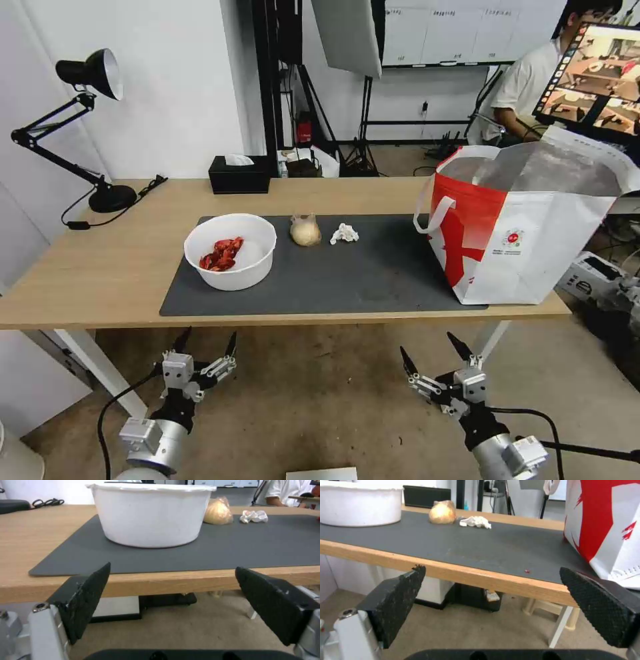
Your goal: Pick up the trash from the table and place it into the takeout bag.
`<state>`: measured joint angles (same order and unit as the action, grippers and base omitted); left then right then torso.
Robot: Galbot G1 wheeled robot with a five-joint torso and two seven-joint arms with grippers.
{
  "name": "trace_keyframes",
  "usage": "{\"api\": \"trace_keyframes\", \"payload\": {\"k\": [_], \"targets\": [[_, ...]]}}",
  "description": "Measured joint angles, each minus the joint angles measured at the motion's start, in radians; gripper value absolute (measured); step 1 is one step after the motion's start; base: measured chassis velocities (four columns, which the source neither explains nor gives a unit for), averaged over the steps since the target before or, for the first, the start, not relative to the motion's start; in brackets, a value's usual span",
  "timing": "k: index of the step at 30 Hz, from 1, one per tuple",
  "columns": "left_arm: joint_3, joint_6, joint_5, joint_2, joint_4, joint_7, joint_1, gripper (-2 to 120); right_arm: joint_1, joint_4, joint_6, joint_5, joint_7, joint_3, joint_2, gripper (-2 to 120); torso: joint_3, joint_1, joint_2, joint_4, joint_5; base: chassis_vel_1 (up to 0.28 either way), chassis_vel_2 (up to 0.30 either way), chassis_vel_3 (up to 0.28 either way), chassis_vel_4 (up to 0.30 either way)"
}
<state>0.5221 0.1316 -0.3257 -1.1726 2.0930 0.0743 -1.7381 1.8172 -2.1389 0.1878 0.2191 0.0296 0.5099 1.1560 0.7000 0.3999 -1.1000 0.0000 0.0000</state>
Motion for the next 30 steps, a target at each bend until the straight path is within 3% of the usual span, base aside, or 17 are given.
{"api": "trace_keyframes", "payload": {"k": [15, 23, 25, 30], "targets": [[-0.006, 0.000, 0.004, -0.005, -0.002, 0.000, 0.000, 100, -0.012, -0.022, -0.012, 0.015, 0.000, -0.012, -0.015, 100, 0.000, 0.000, 0.000, -0.0001, 0.0000, 0.000, 0.000, 0.000, 0.000], [-0.001, 0.001, 0.003, -0.003, 0.011, 0.000, -0.001, 100, -0.152, -0.079, -0.137, 0.135, -0.035, -0.065, -0.117, 100, 0.000, 0.000, 0.000, 0.0000, 0.0000, 0.000, 0.000, 0.000, 0.000], [-0.002, 0.001, 0.005, -0.007, 0.013, 0.000, -0.001, 100, -0.232, -0.080, -0.186, 0.196, -0.053, -0.097, -0.174, 100, 0.000, 0.000, 0.000, 0.0001, 0.0001, 0.000, 0.000, 0.000, 0.000], [-0.013, 0.001, 0.029, -0.026, 0.015, 0.000, -0.002, 100, -0.336, -0.061, -0.212, 0.271, -0.065, -0.130, -0.252, 100, 0.000, 0.000, 0.000, 0.0001, 0.0002, 0.000, 0.000, 0.000, 0.000]]}}
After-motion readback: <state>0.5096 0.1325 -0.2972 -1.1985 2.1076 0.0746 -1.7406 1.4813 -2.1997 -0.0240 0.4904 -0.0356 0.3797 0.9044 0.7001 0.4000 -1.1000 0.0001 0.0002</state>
